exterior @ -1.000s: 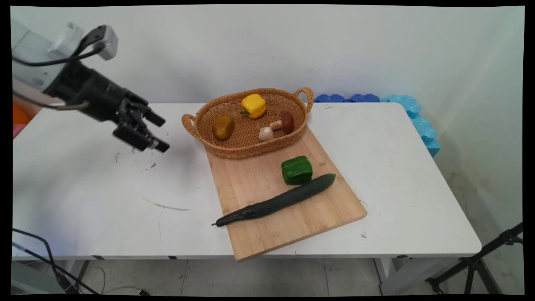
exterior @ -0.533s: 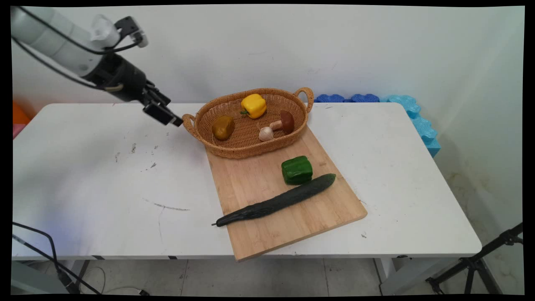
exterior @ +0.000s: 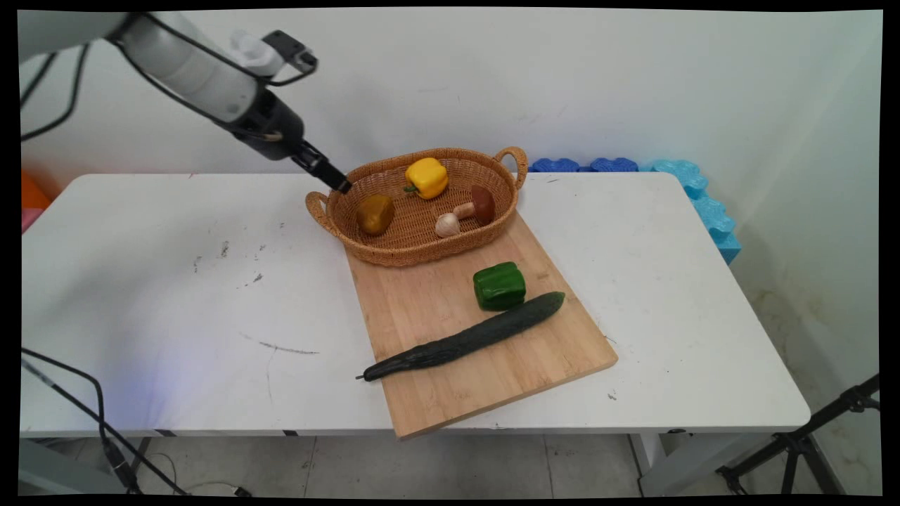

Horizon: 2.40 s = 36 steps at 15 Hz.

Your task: Pick up the potato from the vegetable basket, then place the picked object on the cutting board

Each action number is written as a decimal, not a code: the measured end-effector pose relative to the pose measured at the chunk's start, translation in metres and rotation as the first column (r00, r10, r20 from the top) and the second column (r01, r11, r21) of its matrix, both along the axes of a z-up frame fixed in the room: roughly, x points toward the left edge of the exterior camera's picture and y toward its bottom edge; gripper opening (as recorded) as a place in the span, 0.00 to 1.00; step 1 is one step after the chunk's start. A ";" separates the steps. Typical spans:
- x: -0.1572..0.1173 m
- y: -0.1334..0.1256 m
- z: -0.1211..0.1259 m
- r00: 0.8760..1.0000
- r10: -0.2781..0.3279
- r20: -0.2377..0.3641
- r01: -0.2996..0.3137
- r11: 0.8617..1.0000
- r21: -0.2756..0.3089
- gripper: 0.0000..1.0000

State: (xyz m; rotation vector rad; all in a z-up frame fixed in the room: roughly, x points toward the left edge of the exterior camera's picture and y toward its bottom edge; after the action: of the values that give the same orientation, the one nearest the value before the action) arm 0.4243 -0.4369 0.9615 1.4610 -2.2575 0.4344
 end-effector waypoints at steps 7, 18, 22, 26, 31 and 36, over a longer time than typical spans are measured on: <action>-0.041 -0.036 -0.037 0.986 0.164 -0.005 -0.163 0.985 0.059 1.00; -0.060 -0.075 -0.086 0.960 0.280 0.018 -0.280 0.955 0.094 1.00; -0.064 -0.083 -0.097 0.955 0.294 0.019 -0.295 0.950 0.099 1.00; -0.067 -0.088 -0.105 0.953 0.302 0.021 -0.302 0.948 0.103 1.00; -0.071 -0.091 -0.111 0.955 0.295 0.017 -0.296 0.950 0.104 0.00; -0.079 -0.088 -0.104 0.965 0.263 0.003 -0.262 0.960 0.098 0.00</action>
State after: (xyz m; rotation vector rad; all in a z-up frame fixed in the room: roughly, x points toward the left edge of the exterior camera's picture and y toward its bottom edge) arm 0.3457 -0.5248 0.8578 1.8198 -2.1091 0.3980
